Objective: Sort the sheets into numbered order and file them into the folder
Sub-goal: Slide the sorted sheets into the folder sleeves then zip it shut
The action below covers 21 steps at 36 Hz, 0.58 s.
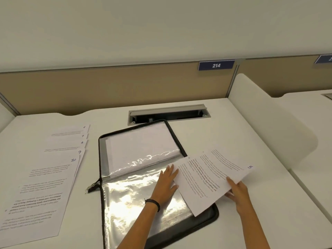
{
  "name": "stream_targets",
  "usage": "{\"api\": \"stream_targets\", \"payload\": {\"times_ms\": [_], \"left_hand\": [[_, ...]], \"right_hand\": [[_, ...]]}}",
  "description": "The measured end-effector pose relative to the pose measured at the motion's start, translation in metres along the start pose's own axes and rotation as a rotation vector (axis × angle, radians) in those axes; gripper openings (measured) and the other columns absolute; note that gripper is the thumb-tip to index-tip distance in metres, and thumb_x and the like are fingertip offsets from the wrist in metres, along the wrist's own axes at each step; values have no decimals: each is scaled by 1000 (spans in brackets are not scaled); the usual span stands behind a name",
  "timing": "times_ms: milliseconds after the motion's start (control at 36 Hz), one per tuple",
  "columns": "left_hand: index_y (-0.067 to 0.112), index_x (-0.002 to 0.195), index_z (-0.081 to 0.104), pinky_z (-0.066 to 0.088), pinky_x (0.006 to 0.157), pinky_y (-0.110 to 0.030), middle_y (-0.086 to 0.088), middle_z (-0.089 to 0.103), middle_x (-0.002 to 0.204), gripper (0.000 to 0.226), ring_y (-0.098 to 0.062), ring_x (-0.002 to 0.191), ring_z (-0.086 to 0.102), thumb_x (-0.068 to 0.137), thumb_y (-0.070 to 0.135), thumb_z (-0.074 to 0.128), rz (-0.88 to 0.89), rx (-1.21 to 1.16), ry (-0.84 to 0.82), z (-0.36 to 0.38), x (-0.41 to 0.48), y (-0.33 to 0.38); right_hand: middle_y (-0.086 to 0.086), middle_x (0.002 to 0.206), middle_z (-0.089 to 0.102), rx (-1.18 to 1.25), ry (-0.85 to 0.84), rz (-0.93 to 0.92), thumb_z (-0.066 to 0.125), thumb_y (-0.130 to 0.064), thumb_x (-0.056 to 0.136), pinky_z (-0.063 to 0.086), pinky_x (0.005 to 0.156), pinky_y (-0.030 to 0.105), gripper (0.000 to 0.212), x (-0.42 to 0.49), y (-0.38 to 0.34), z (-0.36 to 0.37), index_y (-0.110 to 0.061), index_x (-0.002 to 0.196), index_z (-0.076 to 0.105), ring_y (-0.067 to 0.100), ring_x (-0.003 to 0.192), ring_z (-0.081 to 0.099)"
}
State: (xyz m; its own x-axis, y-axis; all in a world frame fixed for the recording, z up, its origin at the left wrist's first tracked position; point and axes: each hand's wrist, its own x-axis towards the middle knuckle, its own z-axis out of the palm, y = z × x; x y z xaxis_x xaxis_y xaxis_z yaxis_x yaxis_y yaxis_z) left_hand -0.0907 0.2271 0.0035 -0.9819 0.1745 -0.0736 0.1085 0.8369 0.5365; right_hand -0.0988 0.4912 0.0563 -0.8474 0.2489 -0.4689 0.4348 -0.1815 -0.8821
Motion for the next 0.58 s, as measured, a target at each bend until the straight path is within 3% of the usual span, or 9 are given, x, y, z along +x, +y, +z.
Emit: {"api": "stream_targets", "payload": {"times_ms": [56, 167, 306, 417, 500, 583], "left_hand": [[18, 152, 2, -18, 110, -25, 1, -14, 156, 66, -18, 146, -12, 101, 30, 43, -1, 5, 5, 5, 3, 1], [17, 151, -3, -20, 109, -23, 5, -21, 148, 70, -14, 144, -16, 100, 33, 43, -1, 27, 32, 10, 10, 4], [18, 150, -4, -21, 109, -21, 5, -21, 149, 67, -9, 138, -22, 102, 35, 39, -19, 7, 92, 18, 17, 16], [18, 148, -9, -23, 108, -21, 3, -20, 151, 63, -12, 140, -20, 102, 40, 29, -49, 23, 135, 27, 22, 25], [19, 149, -7, -26, 109, -20, 4, -19, 152, 60, -14, 145, -15, 103, 39, 25, -92, 25, 150, 34, 27, 29], [17, 149, -7, -28, 107, -18, 2, -19, 152, 70, -17, 146, -14, 91, 54, 4, -123, 13, 176, 40, 30, 35]], "right_hand": [[12, 105, 65, -116, -105, 45, 61, -10, 91, 58, 61, 34, 29, -1, 0, -3, -10, 119, 54, 27, 90, 64], [15, 97, 66, -308, -178, 105, 63, -7, 89, 58, 55, 33, 21, 1, 2, -7, -4, 110, 59, 29, 79, 67], [14, 85, 66, -398, -80, 35, 62, -4, 88, 56, 51, 34, 11, 9, -1, -17, -3, 98, 60, 26, 64, 65], [16, 71, 65, -470, 39, -66, 62, -4, 88, 46, 46, 28, 2, 16, -4, -26, -3, 89, 62, 22, 51, 55], [13, 61, 61, -496, 120, -157, 63, -6, 88, 40, 48, 26, 14, 21, -4, -32, -1, 75, 61, 20, 47, 50], [8, 54, 55, -463, 235, -250, 63, -7, 88, 40, 53, 26, 33, 22, -5, -34, -6, 58, 51, 21, 48, 48]]}}
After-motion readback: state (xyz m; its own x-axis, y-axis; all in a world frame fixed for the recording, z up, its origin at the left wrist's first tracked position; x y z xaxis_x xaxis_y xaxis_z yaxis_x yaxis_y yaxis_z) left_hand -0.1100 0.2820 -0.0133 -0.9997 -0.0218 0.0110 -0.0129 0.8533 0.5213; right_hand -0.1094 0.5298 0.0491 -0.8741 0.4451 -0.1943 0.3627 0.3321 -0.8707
